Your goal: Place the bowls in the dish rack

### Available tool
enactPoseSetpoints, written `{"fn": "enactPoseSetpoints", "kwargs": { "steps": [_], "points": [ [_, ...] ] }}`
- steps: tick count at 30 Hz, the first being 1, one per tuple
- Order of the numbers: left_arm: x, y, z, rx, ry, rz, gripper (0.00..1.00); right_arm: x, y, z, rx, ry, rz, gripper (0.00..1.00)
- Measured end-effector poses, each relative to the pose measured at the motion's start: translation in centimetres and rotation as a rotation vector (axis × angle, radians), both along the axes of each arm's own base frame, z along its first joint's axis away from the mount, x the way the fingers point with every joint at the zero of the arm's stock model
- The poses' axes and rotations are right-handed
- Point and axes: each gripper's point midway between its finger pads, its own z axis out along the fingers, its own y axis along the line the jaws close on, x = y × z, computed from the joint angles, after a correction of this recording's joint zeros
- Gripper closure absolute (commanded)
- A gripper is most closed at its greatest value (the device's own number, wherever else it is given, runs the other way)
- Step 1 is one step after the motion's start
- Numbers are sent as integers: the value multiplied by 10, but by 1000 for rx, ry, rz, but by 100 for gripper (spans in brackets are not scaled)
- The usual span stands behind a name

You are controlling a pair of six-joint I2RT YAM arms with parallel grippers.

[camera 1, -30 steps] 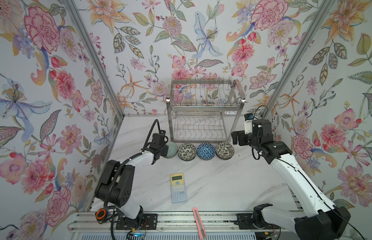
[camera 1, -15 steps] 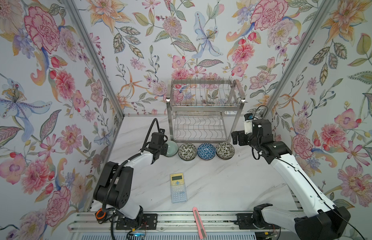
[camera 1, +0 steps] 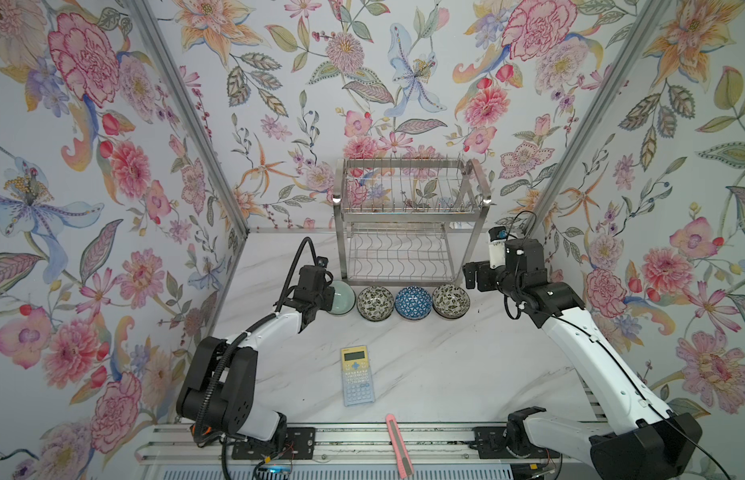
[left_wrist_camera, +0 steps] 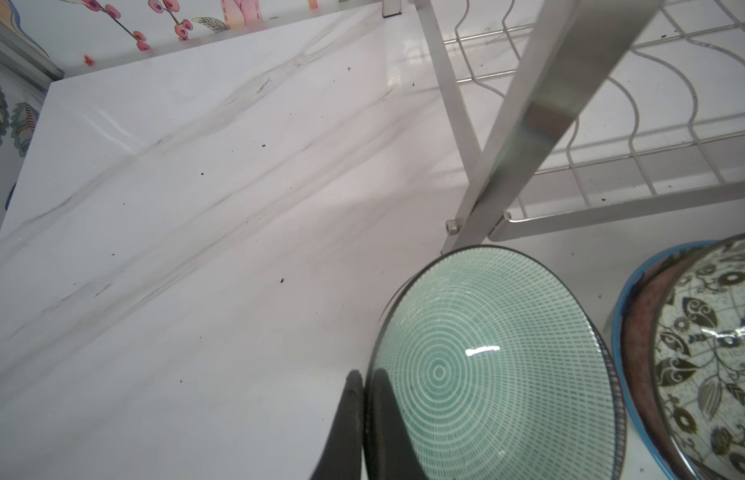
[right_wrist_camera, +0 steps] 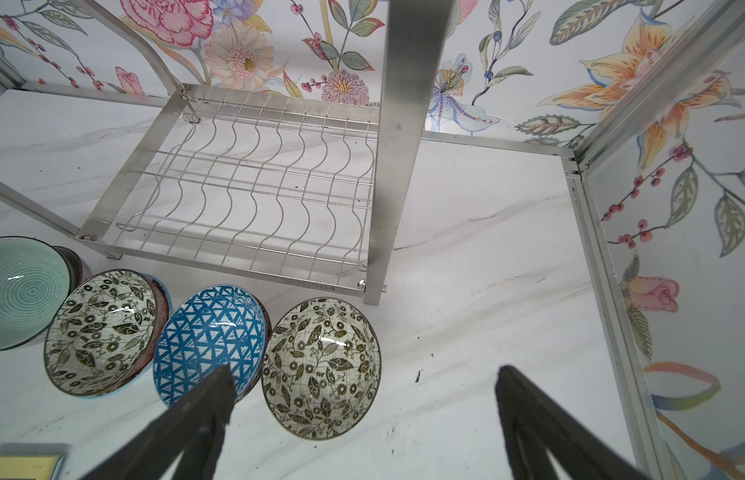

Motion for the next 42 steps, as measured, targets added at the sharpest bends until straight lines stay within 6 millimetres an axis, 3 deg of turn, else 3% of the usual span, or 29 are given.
{"fn": "enactPoseSetpoints", "kwargs": {
  "steps": [15,19,27,30,34,38,42],
  "points": [
    [-8,-5,35,-57,-69,-29,100,-4,12,2,40,3,37,1],
    [-14,-19,53,-105,-109,-54,100,-12,35,4,97,15,108,1],
    [-32,-84,65,-207,-131,-185,100,-33,119,5,276,41,315,1],
    [-35,-103,69,-248,-145,-220,100,-34,150,-5,311,75,369,1],
    [-36,-125,66,-292,-146,-252,100,-32,180,-35,331,148,390,0],
    [-37,-142,62,-316,-135,-278,100,-25,190,-65,345,211,360,6],
    [-36,-153,65,-339,-139,-298,100,-16,194,-82,362,243,323,17]
  ]
}}
